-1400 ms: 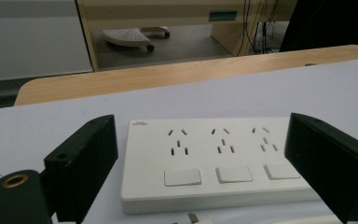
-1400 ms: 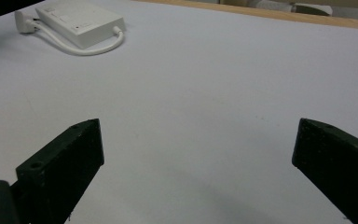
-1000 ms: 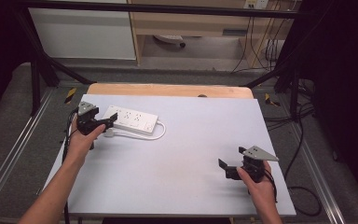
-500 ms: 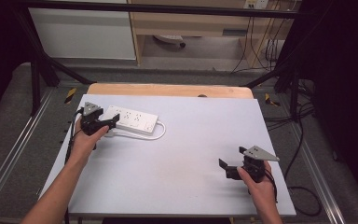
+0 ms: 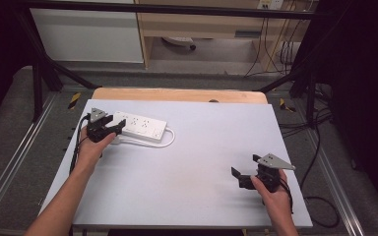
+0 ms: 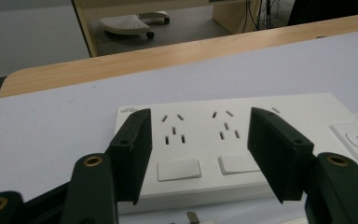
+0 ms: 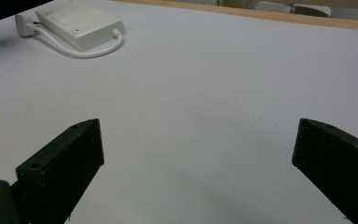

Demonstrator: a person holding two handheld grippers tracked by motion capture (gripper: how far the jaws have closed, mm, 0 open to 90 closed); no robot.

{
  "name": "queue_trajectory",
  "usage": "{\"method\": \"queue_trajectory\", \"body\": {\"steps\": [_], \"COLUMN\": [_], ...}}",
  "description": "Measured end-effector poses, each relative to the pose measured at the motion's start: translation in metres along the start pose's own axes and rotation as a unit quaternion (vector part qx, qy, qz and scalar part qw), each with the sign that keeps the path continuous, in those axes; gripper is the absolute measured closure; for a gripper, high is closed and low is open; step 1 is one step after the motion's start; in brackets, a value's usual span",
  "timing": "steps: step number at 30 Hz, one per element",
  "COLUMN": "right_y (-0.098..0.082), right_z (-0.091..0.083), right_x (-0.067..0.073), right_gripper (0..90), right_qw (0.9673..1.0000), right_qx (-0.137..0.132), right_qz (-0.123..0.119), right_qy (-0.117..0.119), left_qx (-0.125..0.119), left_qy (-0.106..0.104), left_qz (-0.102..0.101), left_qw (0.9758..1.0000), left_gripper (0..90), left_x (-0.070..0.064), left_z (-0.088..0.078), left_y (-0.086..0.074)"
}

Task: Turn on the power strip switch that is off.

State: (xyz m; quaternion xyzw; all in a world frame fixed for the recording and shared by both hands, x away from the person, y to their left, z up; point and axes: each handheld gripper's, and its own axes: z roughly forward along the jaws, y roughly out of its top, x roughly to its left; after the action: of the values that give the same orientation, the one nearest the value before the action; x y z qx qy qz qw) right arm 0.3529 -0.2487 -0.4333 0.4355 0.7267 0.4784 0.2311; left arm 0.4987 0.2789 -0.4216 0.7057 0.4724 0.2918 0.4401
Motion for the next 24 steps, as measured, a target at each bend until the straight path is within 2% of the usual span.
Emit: {"method": "queue_trajectory", "body": {"steps": [12, 17, 24], "right_y": [0.0, 0.0, 0.0], "right_z": [0.0, 0.0, 0.0], "right_x": [0.0, 0.0, 0.0], "right_gripper": [2.5, 2.5, 2.5], "right_qw": [1.0, 1.0, 1.0], "right_qx": [0.0, -0.001, 0.0], "right_qz": [-0.001, 0.0, 0.0], "right_qy": [0.0, 0.0, 0.0], "left_qx": [0.01, 0.019, 0.02], "left_qy": [0.009, 0.008, 0.01], "left_qz": [0.002, 0.009, 0.003], "left_qw": [0.9999, 0.9998, 0.9997], "left_gripper": [58.5, 62.4, 64.8], "left_x": [0.005, 0.006, 0.009], "left_z": [0.004, 0.006, 0.011], "left_y": [-0.004, -0.006, -0.009]}}
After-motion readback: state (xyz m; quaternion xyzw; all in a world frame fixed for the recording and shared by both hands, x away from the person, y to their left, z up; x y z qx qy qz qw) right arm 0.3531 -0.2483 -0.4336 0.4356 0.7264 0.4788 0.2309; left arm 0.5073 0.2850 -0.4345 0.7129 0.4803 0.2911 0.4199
